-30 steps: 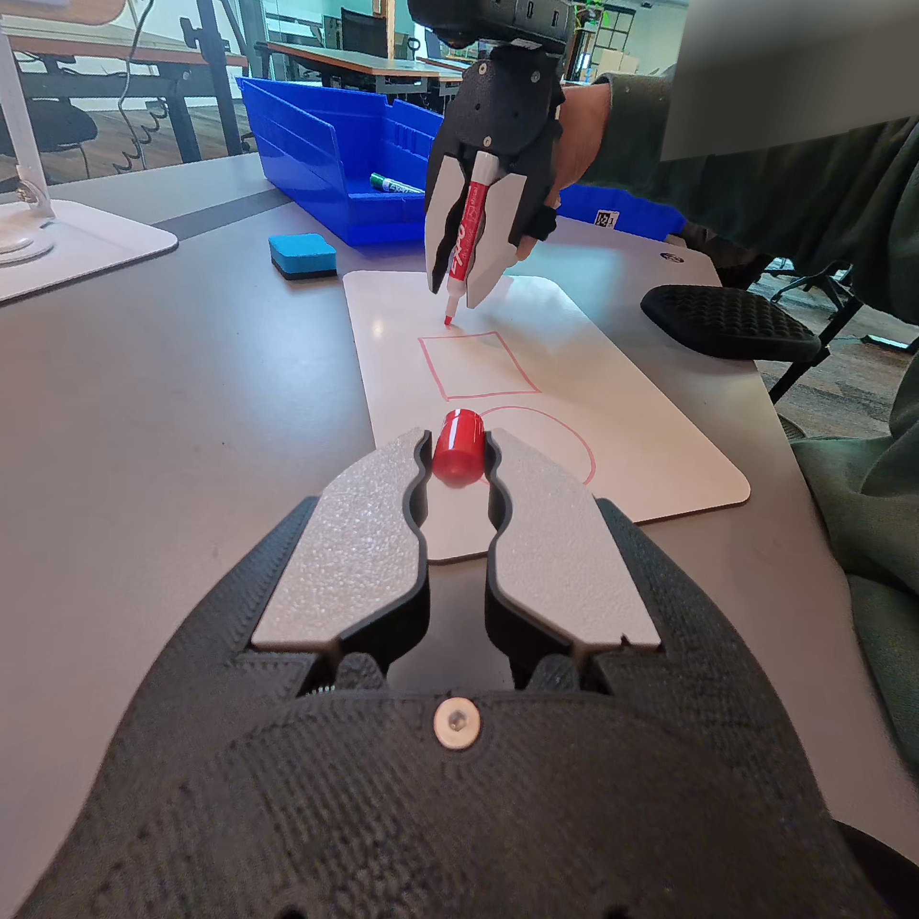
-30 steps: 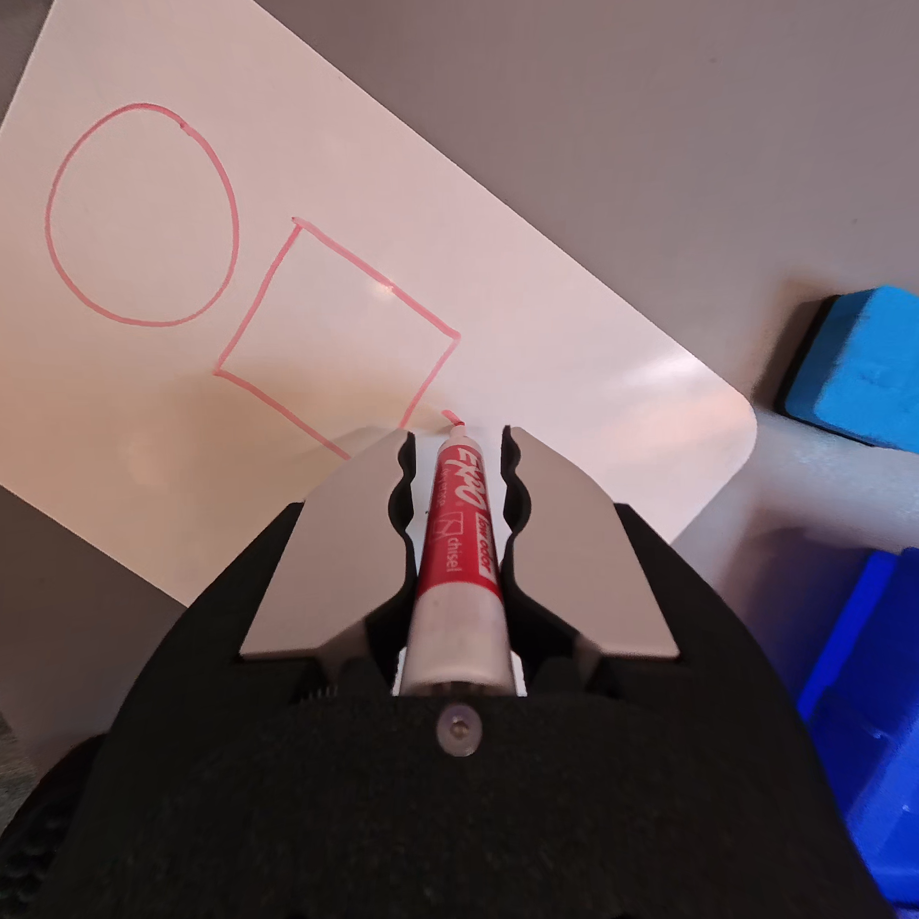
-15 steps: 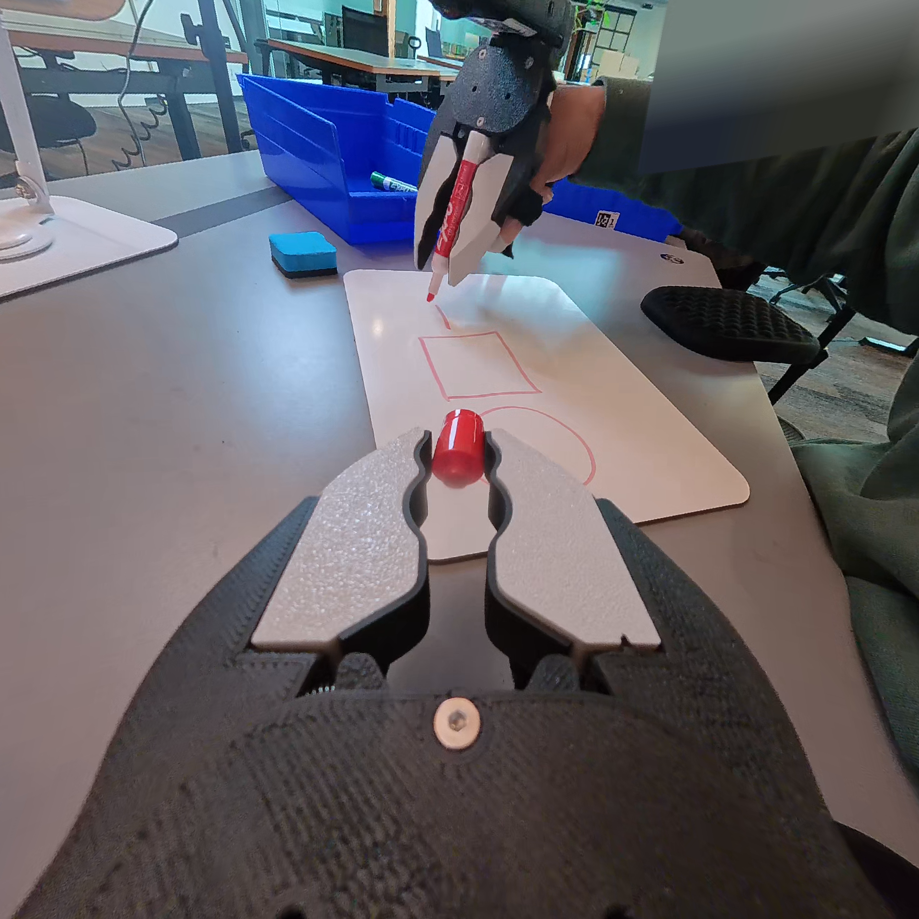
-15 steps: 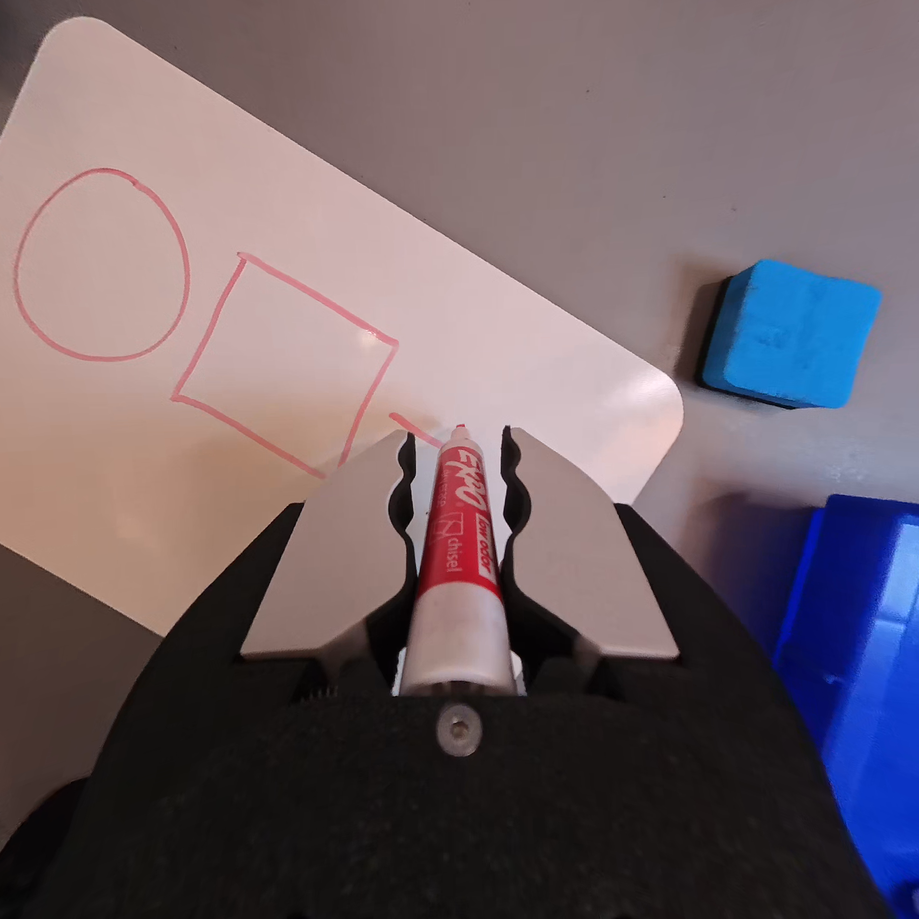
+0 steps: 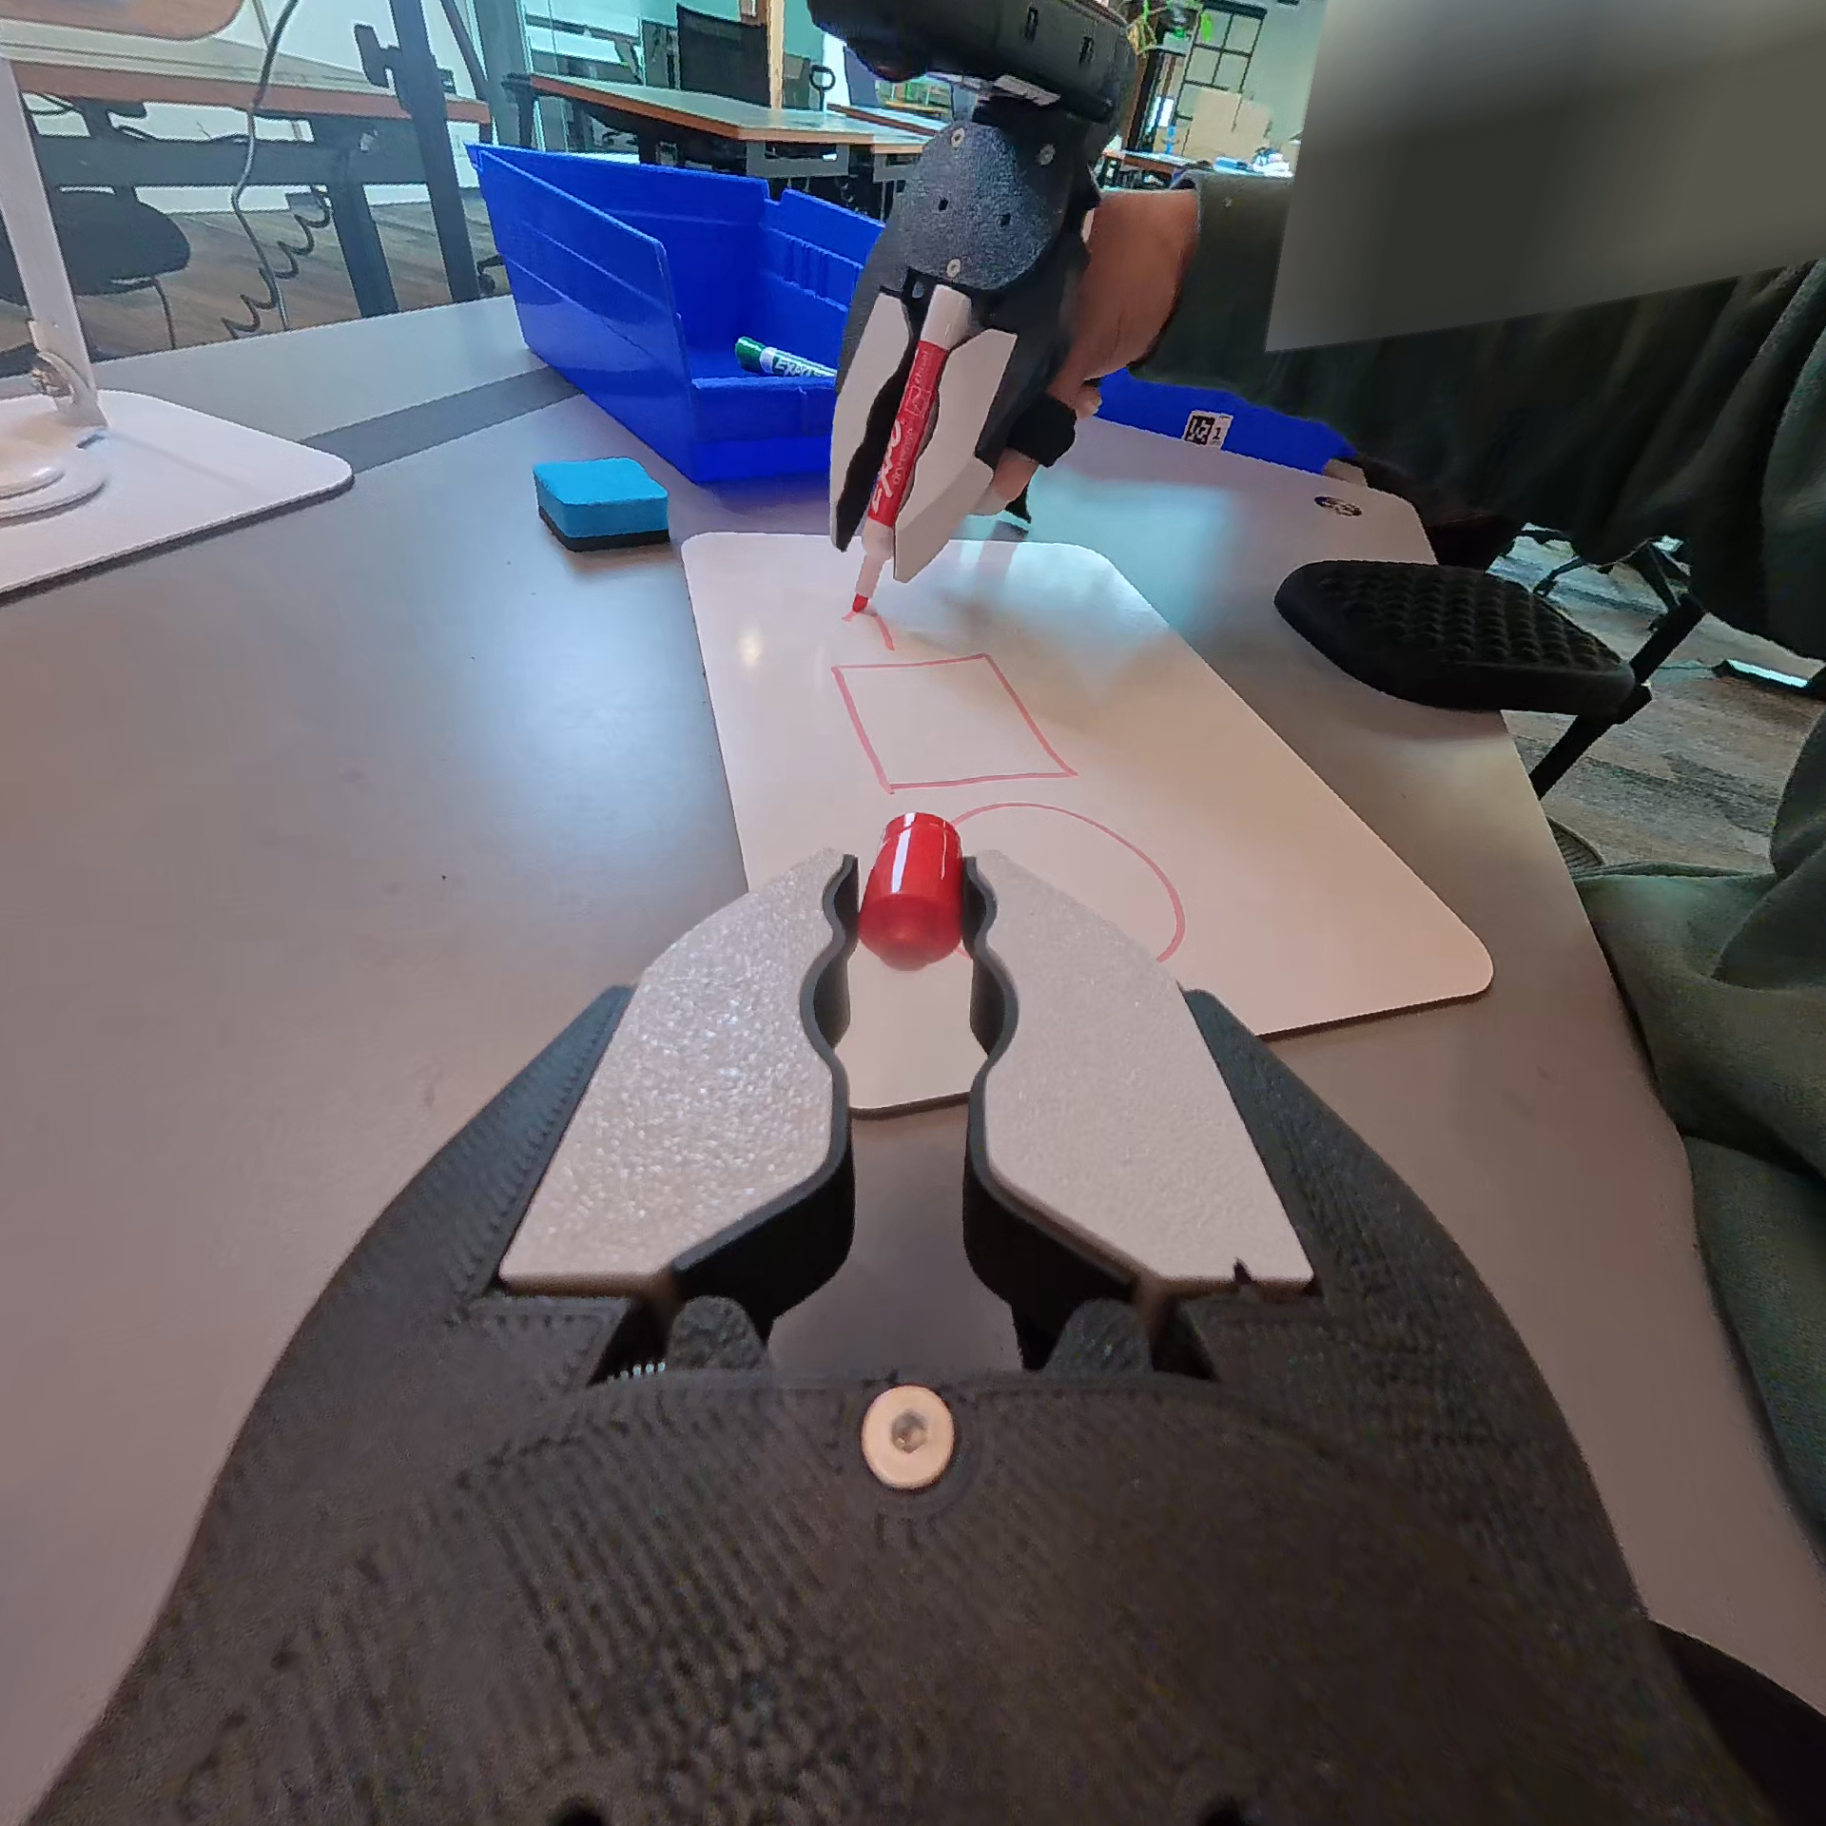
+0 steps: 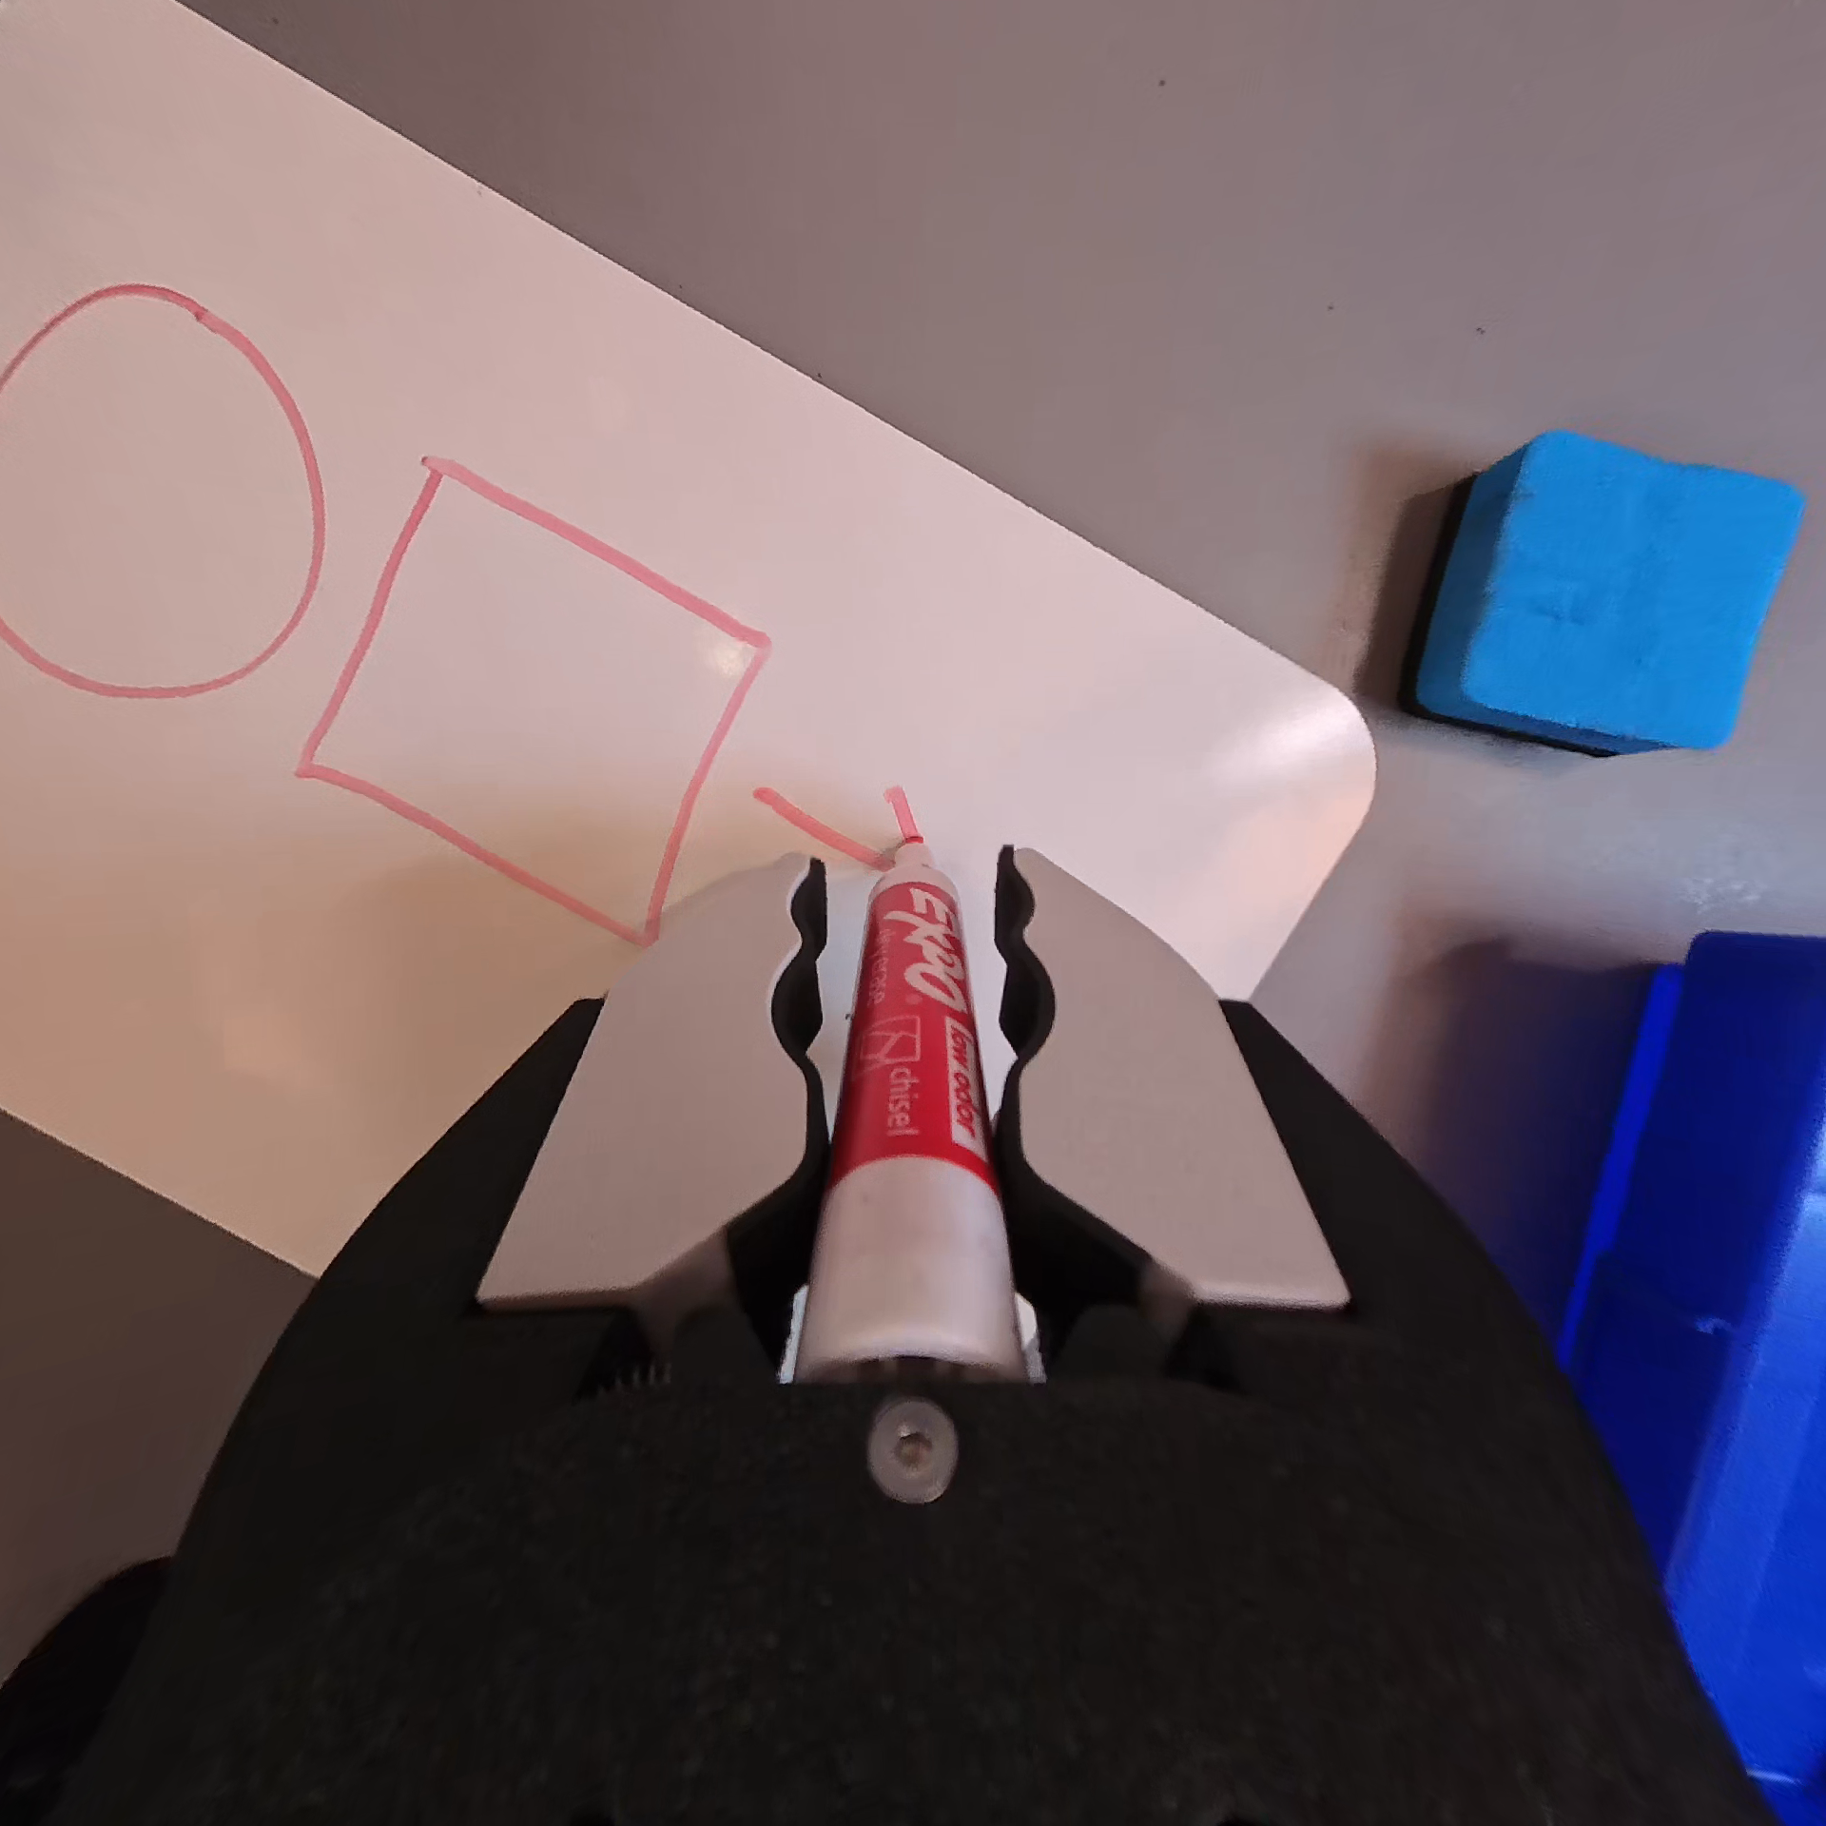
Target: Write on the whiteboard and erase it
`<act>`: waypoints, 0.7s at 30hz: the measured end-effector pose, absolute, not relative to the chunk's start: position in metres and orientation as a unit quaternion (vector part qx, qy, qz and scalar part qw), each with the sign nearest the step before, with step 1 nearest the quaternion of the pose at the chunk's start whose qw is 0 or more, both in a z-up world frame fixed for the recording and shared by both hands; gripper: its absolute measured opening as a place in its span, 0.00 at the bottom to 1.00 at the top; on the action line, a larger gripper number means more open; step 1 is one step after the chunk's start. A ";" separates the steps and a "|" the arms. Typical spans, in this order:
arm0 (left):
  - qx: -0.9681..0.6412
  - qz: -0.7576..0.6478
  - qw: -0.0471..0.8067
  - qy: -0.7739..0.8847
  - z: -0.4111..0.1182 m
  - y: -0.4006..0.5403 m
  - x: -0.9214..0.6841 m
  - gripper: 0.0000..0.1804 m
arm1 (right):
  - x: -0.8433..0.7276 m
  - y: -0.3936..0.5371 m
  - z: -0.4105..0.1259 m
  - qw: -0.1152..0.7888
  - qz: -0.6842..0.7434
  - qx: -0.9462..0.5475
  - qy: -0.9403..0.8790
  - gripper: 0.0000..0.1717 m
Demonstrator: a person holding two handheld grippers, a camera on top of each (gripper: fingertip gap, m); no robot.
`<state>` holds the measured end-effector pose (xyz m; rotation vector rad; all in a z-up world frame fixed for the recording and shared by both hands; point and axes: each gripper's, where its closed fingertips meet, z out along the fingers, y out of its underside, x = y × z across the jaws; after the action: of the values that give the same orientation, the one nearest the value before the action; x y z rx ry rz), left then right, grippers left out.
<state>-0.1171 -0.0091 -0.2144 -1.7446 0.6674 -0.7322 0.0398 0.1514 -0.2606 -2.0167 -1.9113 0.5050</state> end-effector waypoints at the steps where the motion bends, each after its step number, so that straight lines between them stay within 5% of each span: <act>1: -0.733 -0.307 0.538 0.281 -0.215 -0.009 -0.117 0.11 | 0.042 0.152 -0.261 0.159 0.175 -0.707 -0.667 0.20; 21: -0.734 -0.309 0.538 0.277 -0.214 -0.008 -0.118 0.11 | 0.053 0.151 -0.260 0.156 0.158 -0.705 -0.673 0.19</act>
<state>-0.1177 -0.0082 -0.2142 -1.7456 0.6595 -0.7359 0.0531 0.1506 -0.2601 -2.0197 -1.9265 0.4530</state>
